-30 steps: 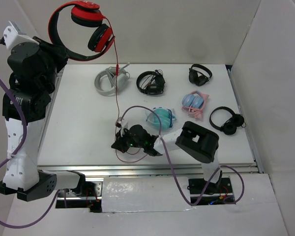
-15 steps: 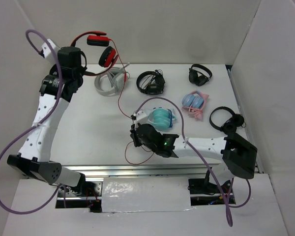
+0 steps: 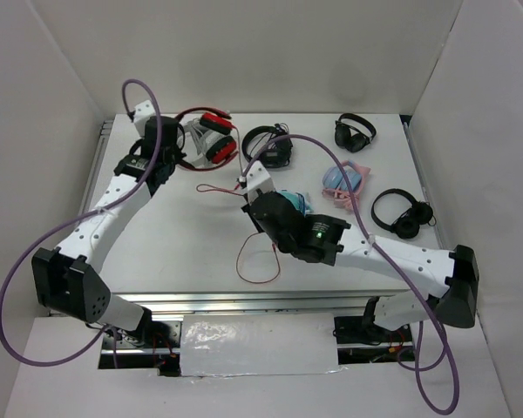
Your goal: Wrap the headphones
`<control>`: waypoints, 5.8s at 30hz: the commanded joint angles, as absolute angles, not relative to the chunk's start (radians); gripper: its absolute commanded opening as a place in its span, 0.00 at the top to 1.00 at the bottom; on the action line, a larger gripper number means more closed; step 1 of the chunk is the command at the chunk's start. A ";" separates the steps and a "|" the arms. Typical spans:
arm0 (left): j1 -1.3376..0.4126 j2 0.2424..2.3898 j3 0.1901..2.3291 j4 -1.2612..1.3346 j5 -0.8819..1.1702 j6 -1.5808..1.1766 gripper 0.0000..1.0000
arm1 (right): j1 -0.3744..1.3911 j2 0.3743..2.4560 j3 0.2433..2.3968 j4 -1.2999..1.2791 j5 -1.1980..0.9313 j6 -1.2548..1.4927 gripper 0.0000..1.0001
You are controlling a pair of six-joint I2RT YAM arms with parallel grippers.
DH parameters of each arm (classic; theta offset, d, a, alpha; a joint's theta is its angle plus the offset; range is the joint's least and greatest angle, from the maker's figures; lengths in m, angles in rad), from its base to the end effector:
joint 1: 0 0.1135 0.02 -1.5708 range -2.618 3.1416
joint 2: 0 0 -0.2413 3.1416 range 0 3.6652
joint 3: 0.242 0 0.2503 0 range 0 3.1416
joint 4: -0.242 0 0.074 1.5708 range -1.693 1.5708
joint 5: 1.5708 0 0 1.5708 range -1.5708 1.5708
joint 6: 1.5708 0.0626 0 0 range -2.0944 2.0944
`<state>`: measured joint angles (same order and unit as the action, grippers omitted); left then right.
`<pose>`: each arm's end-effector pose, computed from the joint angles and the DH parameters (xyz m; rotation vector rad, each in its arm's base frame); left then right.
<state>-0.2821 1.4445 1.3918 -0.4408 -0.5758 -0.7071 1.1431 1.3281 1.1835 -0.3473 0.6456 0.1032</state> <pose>0.3426 -0.0638 0.3401 -0.7483 1.8328 -0.0449 0.1672 0.2759 0.3135 -0.6210 1.8596 0.1495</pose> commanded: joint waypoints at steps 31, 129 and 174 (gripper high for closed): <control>-0.821 1.043 0.881 0.046 -0.074 -0.061 1.00 | 0.494 1.568 1.681 -0.373 0.301 -0.189 1.00; -0.166 1.330 1.463 -0.525 -0.471 -0.959 1.00 | 1.164 1.373 0.893 0.057 0.184 0.192 1.00; -0.228 1.296 1.327 -0.555 -0.573 -1.035 1.00 | 1.190 1.424 0.989 0.008 0.253 0.166 1.00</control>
<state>-0.1905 1.3022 1.3174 -0.5926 -0.3996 -0.9565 1.1854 1.4666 0.9344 0.1135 0.1493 0.1410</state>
